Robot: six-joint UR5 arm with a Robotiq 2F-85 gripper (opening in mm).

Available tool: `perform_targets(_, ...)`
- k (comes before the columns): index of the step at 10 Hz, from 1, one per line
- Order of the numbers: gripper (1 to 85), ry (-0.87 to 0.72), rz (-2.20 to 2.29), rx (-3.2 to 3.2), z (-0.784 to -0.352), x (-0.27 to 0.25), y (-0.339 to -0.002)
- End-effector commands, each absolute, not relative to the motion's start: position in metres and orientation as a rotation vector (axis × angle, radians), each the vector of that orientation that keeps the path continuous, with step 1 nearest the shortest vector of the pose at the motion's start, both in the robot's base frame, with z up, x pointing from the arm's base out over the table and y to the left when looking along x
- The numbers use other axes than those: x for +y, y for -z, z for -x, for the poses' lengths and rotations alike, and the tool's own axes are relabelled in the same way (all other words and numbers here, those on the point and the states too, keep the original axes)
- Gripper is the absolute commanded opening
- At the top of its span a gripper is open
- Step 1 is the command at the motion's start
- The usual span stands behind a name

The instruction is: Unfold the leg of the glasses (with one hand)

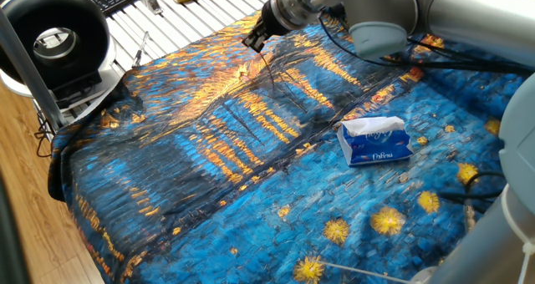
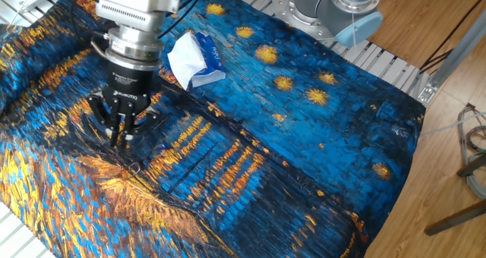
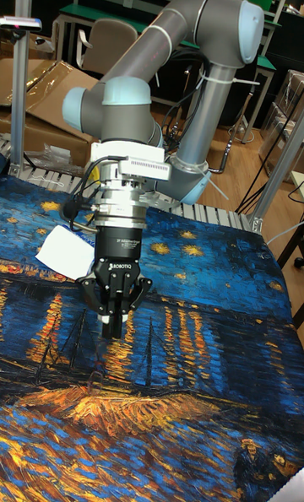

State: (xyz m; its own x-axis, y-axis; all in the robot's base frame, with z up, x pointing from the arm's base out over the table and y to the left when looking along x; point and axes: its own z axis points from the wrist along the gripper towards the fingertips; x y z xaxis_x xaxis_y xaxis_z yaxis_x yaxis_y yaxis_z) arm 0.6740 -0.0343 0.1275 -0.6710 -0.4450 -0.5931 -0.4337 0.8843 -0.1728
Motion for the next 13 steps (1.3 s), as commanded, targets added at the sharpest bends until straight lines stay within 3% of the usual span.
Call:
perform_targets(1,27.7,0.010,0.633,2.424,-0.666,-0.036,-0.128)
perform_targets(6,22.3,0.052,0.591,2.561,-0.659,-0.043,-0.134)
perform_targets(13,16.3,0.067,0.368,2.872,-0.637,-0.048,-0.101)
